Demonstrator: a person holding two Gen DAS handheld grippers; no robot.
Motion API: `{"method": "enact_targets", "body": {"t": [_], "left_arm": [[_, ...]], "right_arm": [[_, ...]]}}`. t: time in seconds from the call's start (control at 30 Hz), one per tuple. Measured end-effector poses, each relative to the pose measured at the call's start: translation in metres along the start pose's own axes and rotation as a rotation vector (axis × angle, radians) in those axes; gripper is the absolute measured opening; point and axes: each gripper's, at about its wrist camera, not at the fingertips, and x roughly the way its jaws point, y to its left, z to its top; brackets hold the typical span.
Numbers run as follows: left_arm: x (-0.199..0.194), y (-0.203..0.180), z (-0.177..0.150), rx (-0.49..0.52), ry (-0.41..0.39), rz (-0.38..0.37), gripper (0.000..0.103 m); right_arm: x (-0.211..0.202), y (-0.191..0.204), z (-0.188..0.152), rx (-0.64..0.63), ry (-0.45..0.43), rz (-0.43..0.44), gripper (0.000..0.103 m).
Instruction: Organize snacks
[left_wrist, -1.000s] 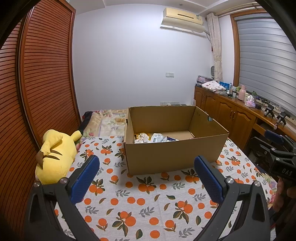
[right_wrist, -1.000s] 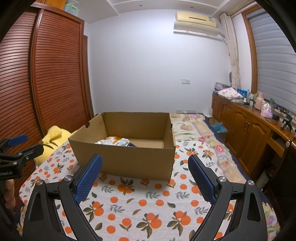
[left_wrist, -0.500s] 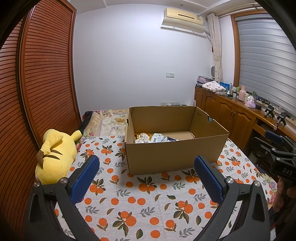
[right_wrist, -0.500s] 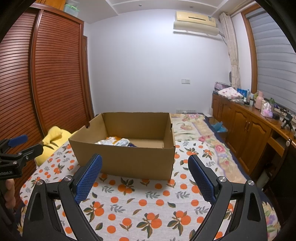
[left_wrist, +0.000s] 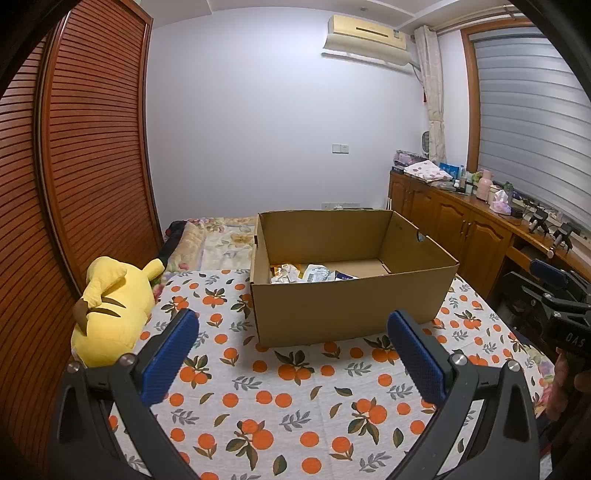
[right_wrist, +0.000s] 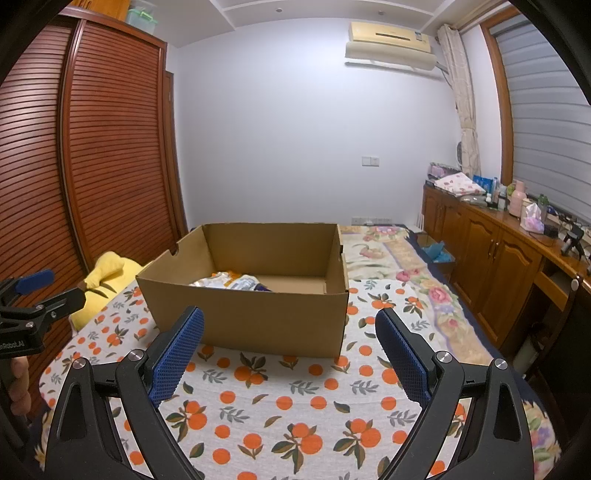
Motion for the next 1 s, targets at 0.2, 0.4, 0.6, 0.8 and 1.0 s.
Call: {"method": "enact_targets", "body": {"t": [0.2,0.4,0.6,0.8,1.0], "left_arm": [[0.0001,0.0003,-0.0001,0.0,0.0,0.001,0.103],[0.0015,0.0019,0.0004,-0.003,0.005,0.004,0.103],[0.0024,0.0024,0.001,-0.003,0.004,0.004,0.103],[0.0027,0.0023,0.001,-0.002,0.004,0.003,0.103],[0.0023,0.0023,0.0021,-0.002,0.003,0.004,0.103]], "right_arm": [[0.0002,-0.0002,0.0,0.0,0.001,0.0,0.096],[0.0003,-0.0002,-0.0001,0.001,0.001,-0.001,0.096],[0.0,-0.0011,-0.002,0.001,0.0,-0.004,0.096],[-0.0001,-0.0016,-0.0018,0.002,0.001,-0.003,0.096],[-0.0002,-0.0018,-0.0018,0.003,0.002,-0.006,0.096]]}}
